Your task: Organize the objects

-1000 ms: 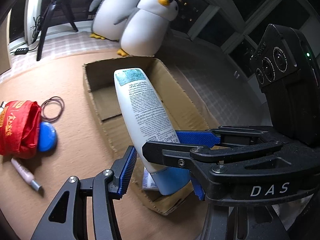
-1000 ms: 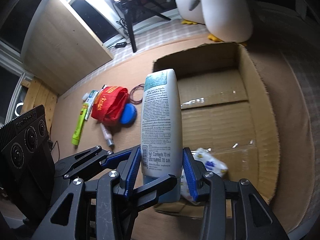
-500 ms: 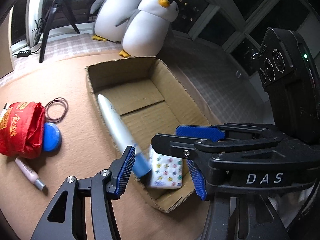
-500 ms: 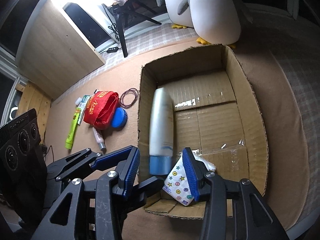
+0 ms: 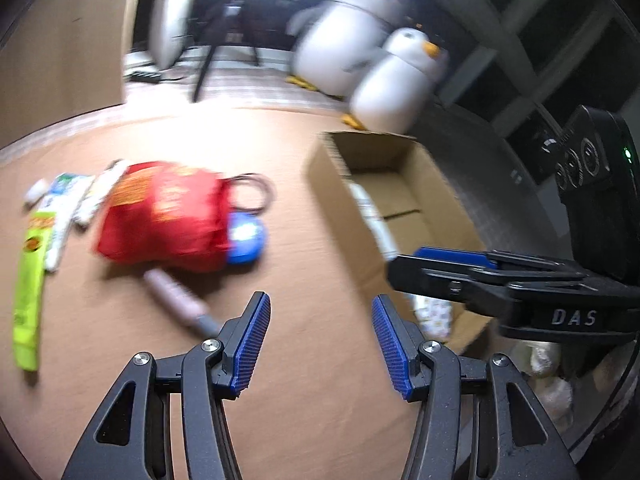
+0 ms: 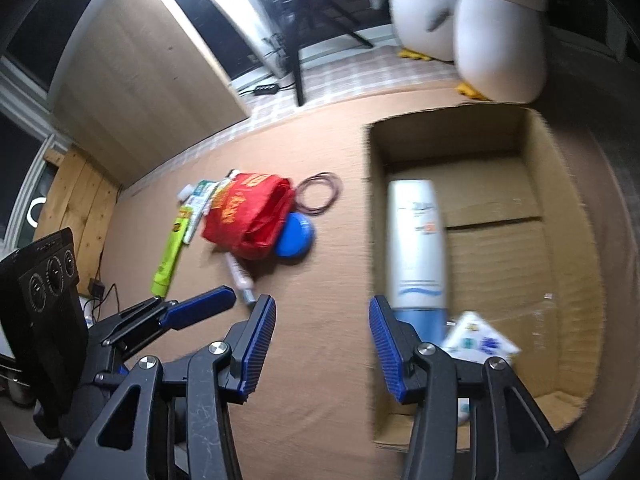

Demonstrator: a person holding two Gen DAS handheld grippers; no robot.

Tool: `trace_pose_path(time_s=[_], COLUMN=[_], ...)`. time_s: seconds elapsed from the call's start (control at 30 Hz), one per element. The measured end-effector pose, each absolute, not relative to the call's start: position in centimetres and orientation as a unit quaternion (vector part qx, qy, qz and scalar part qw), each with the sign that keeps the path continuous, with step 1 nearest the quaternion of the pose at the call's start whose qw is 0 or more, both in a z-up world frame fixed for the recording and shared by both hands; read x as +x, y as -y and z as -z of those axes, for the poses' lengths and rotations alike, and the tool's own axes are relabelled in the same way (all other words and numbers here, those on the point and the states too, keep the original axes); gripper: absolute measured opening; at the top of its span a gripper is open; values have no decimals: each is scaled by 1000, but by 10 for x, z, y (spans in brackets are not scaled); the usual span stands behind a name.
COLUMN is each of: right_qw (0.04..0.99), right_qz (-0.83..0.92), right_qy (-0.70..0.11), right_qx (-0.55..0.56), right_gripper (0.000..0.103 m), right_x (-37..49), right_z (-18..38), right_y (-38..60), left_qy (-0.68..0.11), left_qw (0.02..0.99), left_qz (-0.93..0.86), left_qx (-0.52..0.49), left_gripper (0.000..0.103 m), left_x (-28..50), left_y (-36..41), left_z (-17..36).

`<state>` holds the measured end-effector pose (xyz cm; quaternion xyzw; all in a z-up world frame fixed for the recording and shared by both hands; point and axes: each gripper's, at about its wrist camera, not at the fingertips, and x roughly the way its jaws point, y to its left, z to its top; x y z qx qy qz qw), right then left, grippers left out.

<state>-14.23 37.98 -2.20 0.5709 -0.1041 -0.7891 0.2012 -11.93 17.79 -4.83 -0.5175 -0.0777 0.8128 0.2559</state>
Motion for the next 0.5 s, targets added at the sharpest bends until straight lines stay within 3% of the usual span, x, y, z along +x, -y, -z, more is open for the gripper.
trace_pose_path(time_s=[0.5], right_qw=[247], right_qz=[770], right_qy=[96], right_qx=[581], right_gripper=[47], right_x=[-136], right_z=[30], right_y=[-287], left_qy=[85], left_qw=[79], left_qz=[-824], left_qx=[-555], left_gripper=[57], left_x=[-148], left_y=[2], left_z=[104])
